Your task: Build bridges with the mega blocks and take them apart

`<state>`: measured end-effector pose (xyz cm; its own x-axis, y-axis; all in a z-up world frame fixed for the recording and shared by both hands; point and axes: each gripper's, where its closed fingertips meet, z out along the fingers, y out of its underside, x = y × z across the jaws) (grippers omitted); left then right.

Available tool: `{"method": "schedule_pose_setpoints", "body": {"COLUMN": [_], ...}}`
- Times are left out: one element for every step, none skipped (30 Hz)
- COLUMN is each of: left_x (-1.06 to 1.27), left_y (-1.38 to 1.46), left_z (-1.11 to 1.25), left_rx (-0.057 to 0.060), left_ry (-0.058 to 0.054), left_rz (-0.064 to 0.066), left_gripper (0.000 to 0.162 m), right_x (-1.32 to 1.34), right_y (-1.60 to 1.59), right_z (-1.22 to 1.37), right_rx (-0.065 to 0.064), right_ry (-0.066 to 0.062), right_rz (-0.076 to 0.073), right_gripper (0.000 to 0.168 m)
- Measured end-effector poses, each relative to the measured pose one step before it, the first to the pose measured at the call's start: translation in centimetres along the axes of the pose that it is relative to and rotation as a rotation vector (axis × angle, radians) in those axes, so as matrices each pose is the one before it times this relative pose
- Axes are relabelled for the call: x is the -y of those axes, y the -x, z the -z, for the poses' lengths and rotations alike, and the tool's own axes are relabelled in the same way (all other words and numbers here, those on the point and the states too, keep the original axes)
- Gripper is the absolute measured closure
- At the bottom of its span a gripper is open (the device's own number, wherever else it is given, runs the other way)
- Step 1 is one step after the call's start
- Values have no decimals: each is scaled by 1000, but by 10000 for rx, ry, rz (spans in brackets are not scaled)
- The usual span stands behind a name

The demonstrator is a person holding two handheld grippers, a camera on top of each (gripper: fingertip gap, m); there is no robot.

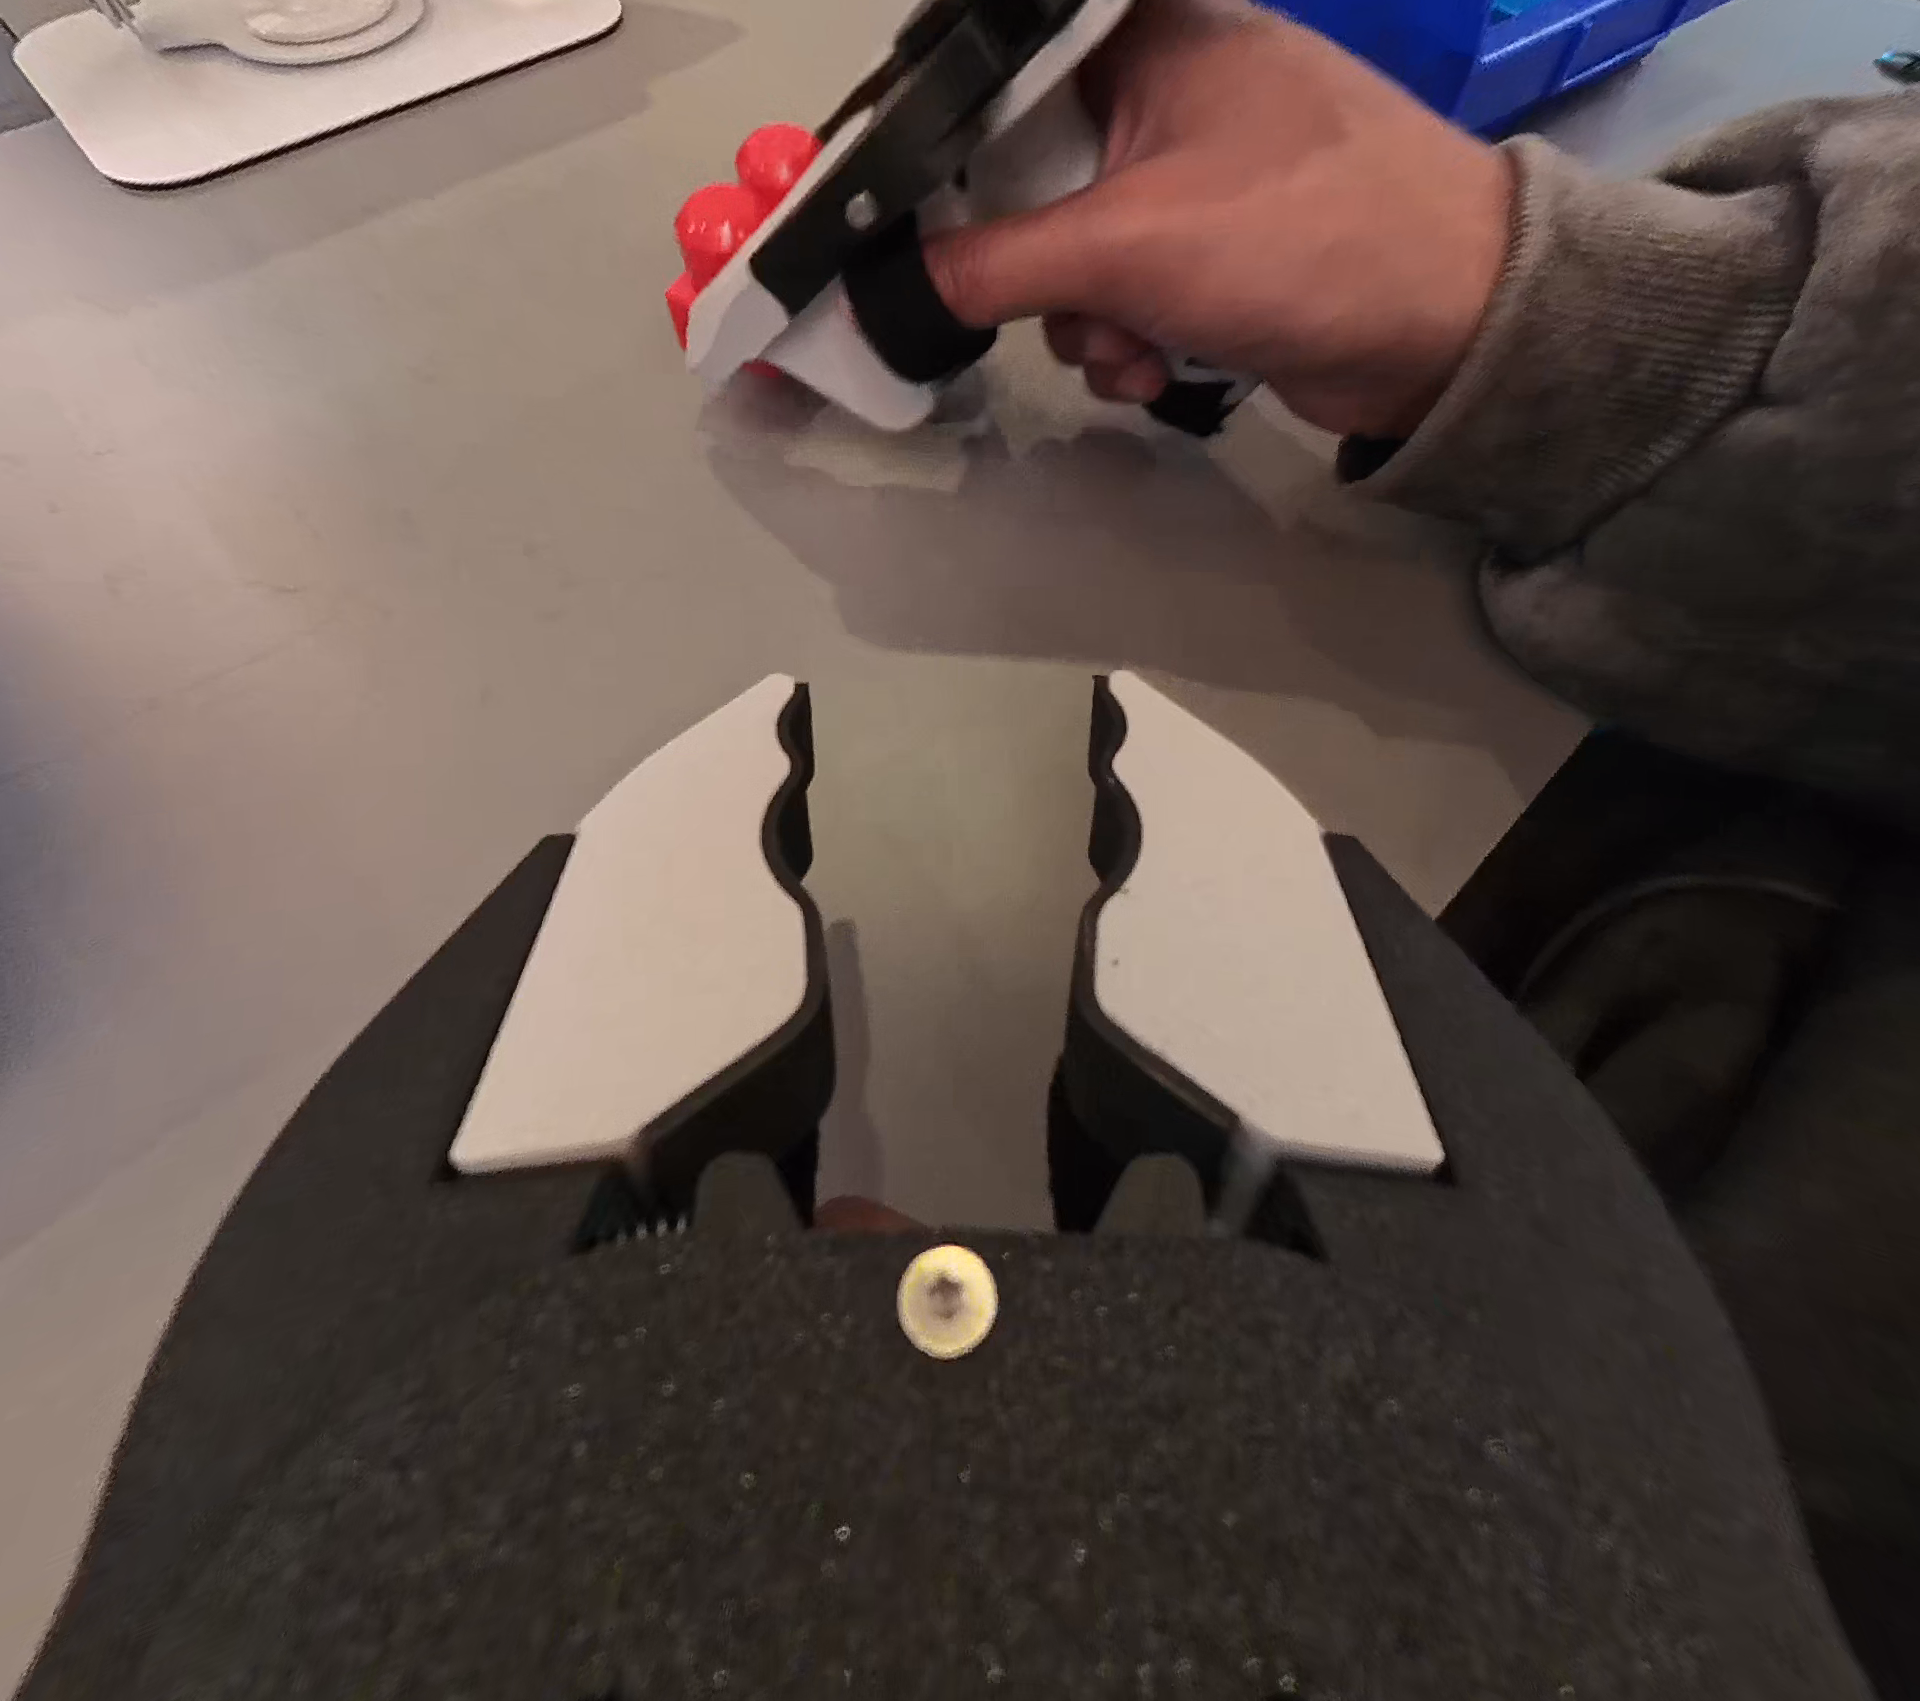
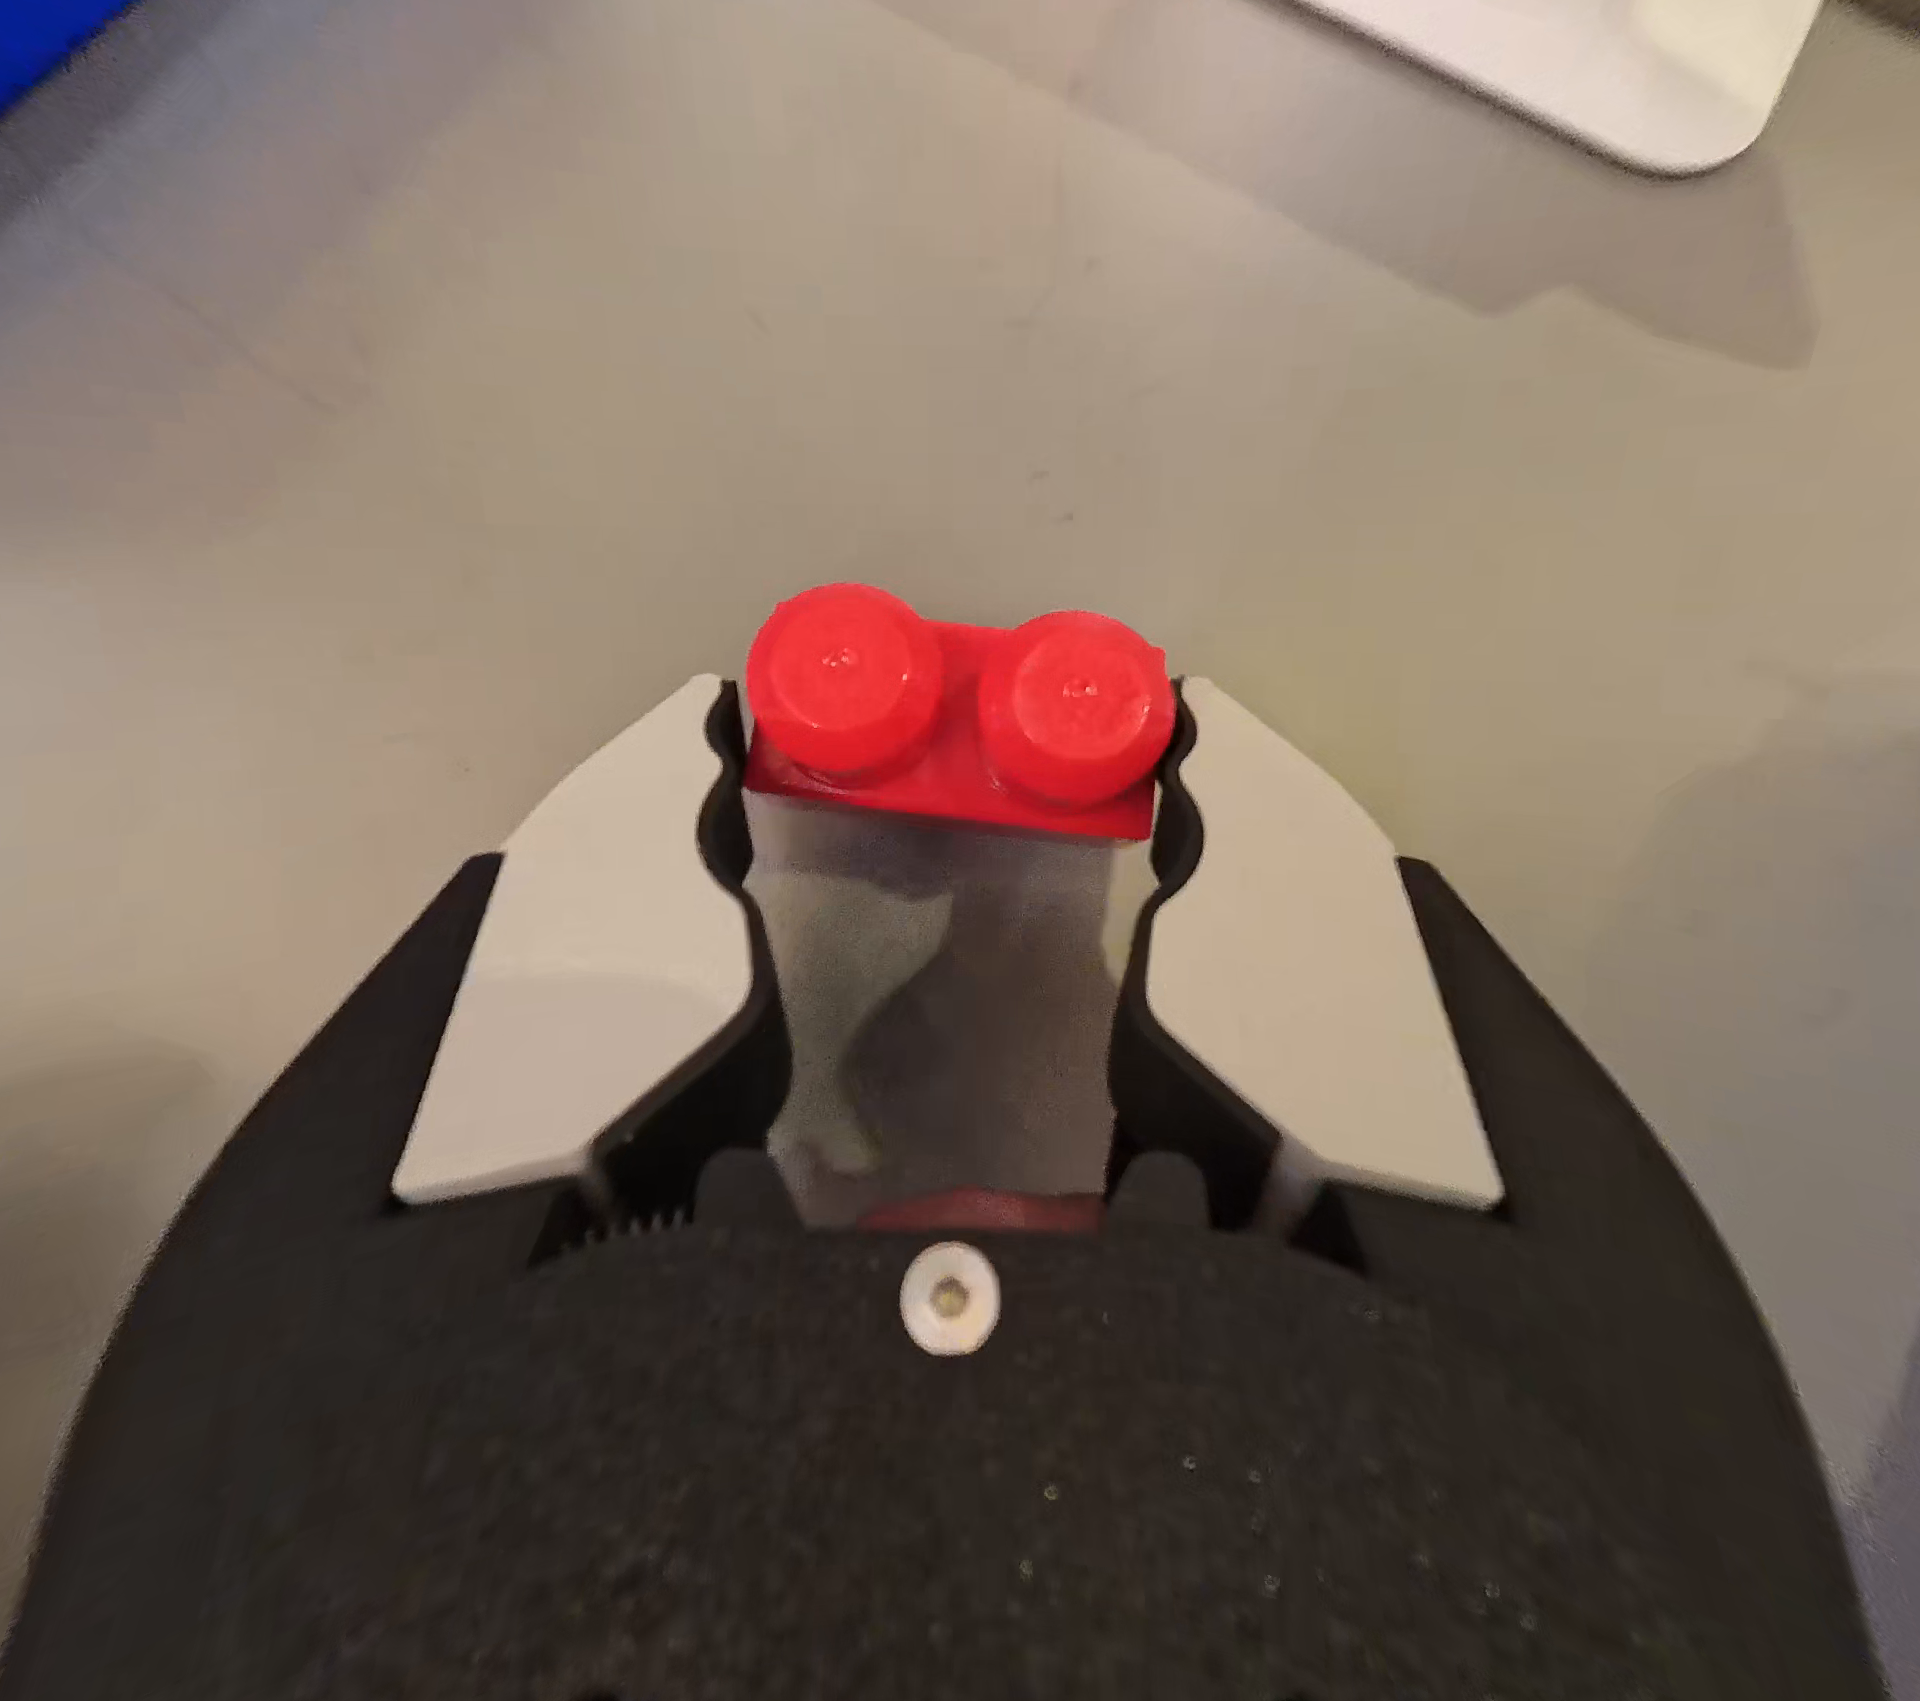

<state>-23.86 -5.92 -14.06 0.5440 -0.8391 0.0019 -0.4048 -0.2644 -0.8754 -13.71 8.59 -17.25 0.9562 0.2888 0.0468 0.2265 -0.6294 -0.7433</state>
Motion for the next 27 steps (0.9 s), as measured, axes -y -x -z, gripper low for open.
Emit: {"method": "schedule_pose_setpoints", "body": {"left_x": [-34, -6, -66, -135, -176, -198, -197, -154, -112, -100, -93, -29, 11, -41, -124, -138, -100, -115, -109, -105, -91, -83, -62, -34, -15, -11, -26], "left_y": [172, 104, 37, 13, 27, 64, 75, 39, -20, -54, -29, 31, 22, -60, -85, -24, 21, 17, 0, 21, 32, 58, 55, 46, 31, 7, -13], "left_z": [-12, -8, -36, -91, -108, -127, -120, -117, -101, -78, -82, -39, -25, -54, -90, -89, -94, -98, -98, -88, -60, -40, -35, -16, 4, -2, -4], "left_rx": [78, 30, -10, -23, -1, 34, 58, 38, 0, -6, 23, 70, 64, 6, -11, 37, 63, 55, 45, 44, 49, 46, 33, 19, 3, -18, -25], "left_ry": [-5, -1, 31, 66, 86, 98, 108, 85, 54, 52, 49, 12, -16, 26, 83, 73, 48, 56, 65, 49, 38, 36, 32, 24, 9, 8, 15], "left_rz": [-23, -10, 11, 19, 4, -20, -30, -41, -48, -45, -47, -49, -55, -64, -65, -63, -71, -71, -61, -51, -44, -38, -23, -5, 12, 19, 14], "left_gripper": [111, 112, 112, 112, 112, 112, 112, 112, 112, 112, 112, 112, 112, 113, 112, 112, 112, 112, 112, 112, 112, 112, 112, 112, 112, 112, 112], "right_x": [441, 583, 546, 668, 725, 486, 418, 331, -127, -599, -1093, -1480, -1643, -1943, -1840, -1366, -1124, -1166, -929, -694, -352, -339, -518, -361, -288, -416, -364], "right_y": [-259, -191, -560, -769, -847, -1274, -1646, -2021, -2580, -2918, -3002, -2903, -2854, -2488, -1921, -1414, -1003, -671, -575, -637, -488, -160, 111, 143, 155, 113, 103], "right_z": [989, 1213, 1439, 1655, 1810, 1888, 1976, 1973, 1779, 1462, 1049, 630, 219, -166, -462, -678, -847, -955, -950, -839, -691, -585, -503, -397, -288, -296, -276], "right_rx": [-81, 30, -123, -151, -89, -248, -343, -433, -601, -618, -531, -399, -363, -238, -79, 17, 88, 160, 87, -81, -127, -10, 66, 16, -19, -44, -43], "right_ry": [-312, -381, -322, -388, -409, -203, -191, -236, 3, 229, 417, 577, 586, 810, 846, 566, 468, 600, 518, 432, 246, 275, 419, 311, 238, 323, 270], "right_rz": [124, 157, 101, 82, 109, 93, 133, 160, 93, 74, 2, -164, -349, -449, -391, -305, -286, -268, -150, -69, -51, -24, 57, 139, 106, 125, 206], "right_gripper": [92, 92, 92, 92, 92, 92, 92, 92, 92, 92, 92, 92, 92, 92, 92, 92, 92, 92, 92, 92, 92, 92, 92, 92, 92, 92, 92]}}
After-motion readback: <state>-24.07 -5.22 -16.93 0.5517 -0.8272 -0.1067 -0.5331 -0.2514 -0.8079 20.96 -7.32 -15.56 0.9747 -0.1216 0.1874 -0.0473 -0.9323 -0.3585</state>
